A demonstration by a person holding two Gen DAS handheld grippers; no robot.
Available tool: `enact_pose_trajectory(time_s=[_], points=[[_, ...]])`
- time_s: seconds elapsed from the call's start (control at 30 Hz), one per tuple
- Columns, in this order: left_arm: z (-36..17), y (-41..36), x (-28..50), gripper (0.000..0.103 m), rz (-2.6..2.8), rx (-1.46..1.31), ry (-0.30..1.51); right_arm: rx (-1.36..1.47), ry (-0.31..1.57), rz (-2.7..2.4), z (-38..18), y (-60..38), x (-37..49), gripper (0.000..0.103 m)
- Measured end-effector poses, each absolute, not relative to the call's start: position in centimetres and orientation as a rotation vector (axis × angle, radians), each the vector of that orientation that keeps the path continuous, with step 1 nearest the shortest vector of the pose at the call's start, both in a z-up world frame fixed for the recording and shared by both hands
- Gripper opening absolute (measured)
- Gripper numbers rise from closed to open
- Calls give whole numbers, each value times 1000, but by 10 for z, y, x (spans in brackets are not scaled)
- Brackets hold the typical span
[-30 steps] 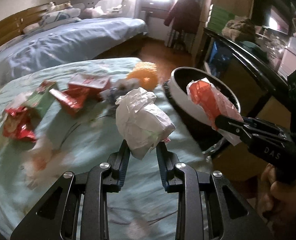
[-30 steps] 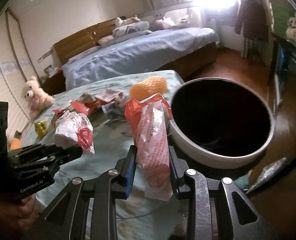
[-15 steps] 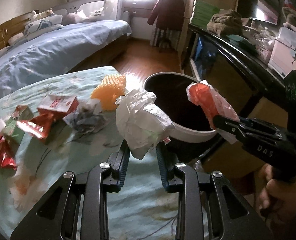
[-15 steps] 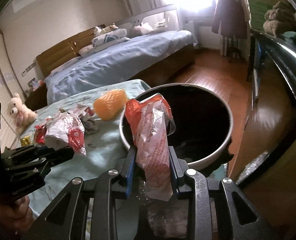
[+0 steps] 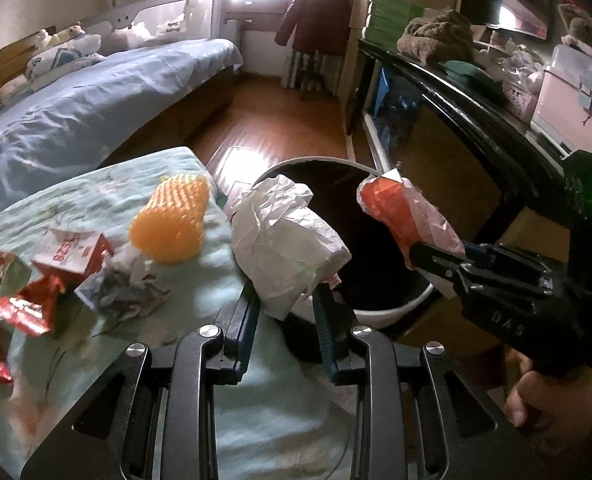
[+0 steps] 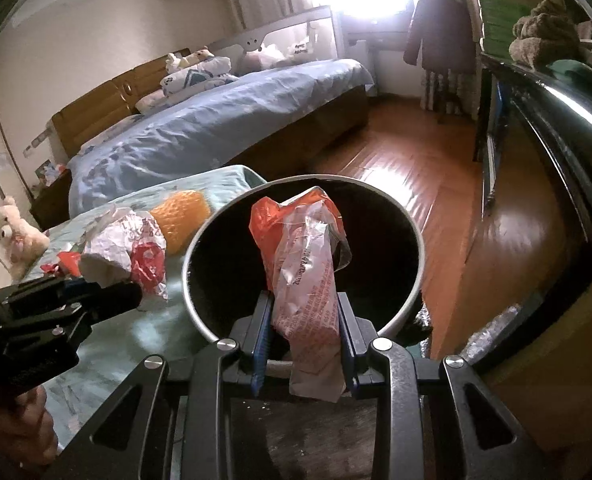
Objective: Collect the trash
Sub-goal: 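Carry the white tissue and pink-red wrapper over the trash bin with both tools, then open both tools to drop the tissue and wrapper into the bin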
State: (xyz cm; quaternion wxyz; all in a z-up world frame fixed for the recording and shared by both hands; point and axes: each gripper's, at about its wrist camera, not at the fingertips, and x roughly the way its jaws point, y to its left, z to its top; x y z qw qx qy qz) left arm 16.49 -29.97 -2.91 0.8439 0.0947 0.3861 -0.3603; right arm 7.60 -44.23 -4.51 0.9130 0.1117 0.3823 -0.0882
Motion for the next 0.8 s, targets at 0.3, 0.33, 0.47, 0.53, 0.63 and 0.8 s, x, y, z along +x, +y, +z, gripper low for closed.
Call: enact_pose_trajectory(time_s=[0.3,0.33,0.47,0.53,0.63,0.8], points=[[-35,-319,175,26,-788,213,848,226,803,-209,-49,-459,92,30],[-36,-322,176,26,-790,217,851,226,804,-211,-49,-460,93,30],[-40,-329,178,26,-792,236,857,228,814,-212,-52,-464,99,30],[-41,-333,180,27,-793,238,863,231,819,-212,-54,-465,101,30],[-43,-335,184,27,-797,238,872,234,826,-213,-56,-468,105,31],[-44,-337,188,37,-803,246,876,240,829,-217,-56,-472,109,34]])
